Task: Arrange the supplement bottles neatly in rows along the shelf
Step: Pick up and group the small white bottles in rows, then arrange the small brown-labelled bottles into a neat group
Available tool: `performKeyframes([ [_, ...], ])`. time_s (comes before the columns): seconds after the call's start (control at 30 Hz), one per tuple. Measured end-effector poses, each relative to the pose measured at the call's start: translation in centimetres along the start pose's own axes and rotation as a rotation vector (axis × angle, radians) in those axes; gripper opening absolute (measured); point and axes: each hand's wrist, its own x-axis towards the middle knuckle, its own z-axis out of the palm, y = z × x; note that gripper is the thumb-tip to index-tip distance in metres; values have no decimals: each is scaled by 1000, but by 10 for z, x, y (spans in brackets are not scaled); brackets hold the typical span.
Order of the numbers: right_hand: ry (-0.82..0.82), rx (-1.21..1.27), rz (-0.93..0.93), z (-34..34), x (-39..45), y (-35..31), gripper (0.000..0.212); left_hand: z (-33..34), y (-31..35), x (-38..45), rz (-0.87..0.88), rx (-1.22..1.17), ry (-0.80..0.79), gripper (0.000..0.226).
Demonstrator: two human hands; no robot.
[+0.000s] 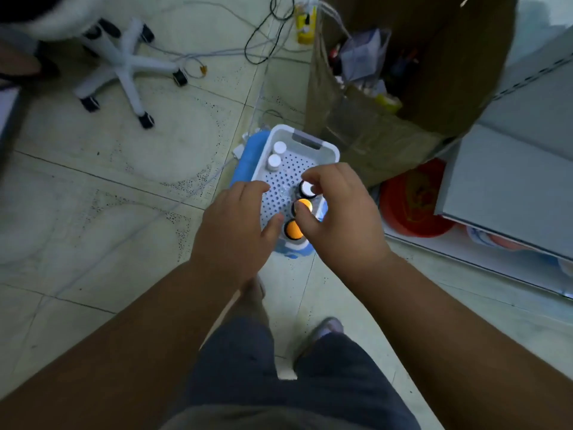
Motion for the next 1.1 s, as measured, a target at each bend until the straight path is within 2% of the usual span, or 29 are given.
performKeyframes([
  [0.07,53,37,-53,-46,-32,-14,29,-13,29,-29,44,-6,31,55],
  [0.17,130,70,-97,-113,-89,-20,29,-24,85,-75,99,25,82,47],
  [0.27,229,45,-102,-183,-162,3,31,-13,162,-116,185,33,122,41],
  [0.37,280,-18,-51,-253,-244,42,31,16,253,-154,311,6,102,46],
  [0.57,561,-95,143,-379,-373,122,35,88,432,-209,638,9,-77,46],
  [0.83,886,-187,421,-511,-449,255,35,190,636,-216,983,36,-277,45],
  [0.97,1039,-213,594,-581,-502,308,34,240,746,-234,1212,66,-410,49],
  [1.1,1169,-248,734,-639,-564,361,34,297,855,-263,1342,43,-496,62],
])
